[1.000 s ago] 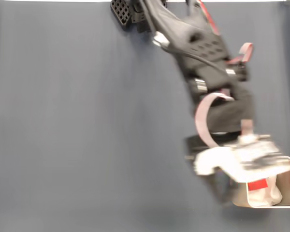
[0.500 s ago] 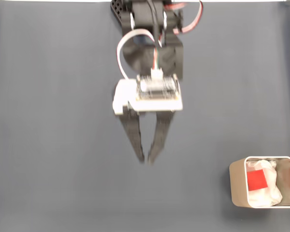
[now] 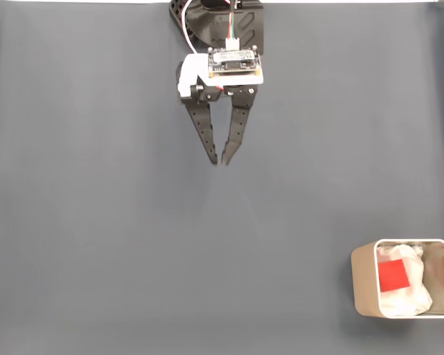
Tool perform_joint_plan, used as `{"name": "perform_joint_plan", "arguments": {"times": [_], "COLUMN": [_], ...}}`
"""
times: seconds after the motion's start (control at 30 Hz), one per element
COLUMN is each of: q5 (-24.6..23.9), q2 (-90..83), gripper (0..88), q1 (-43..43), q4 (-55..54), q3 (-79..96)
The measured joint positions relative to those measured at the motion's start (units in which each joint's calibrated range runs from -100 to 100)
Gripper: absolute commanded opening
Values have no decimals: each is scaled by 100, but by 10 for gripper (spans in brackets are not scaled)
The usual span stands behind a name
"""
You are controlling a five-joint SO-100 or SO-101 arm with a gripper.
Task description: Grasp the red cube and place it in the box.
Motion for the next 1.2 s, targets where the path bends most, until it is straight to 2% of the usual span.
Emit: {"name": "perform_joint_plan", "arguments": {"times": [0.1, 0.3, 0.43, 0.57, 0.7, 0.87, 1.2], "q5": [0, -24, -5, -5, -5, -39, -103], "q2": [-782, -2015, -2545, -2892, -2953, -3013, -3022], "gripper": [0, 0, 0, 0, 0, 0, 6], "q1": [0, 0, 0, -82, -59, -59, -7], "q4": [40, 819, 1679, 2975, 3636, 4025, 4049], "q3": [904, 2333, 2514, 2523, 2523, 2532, 2532]}}
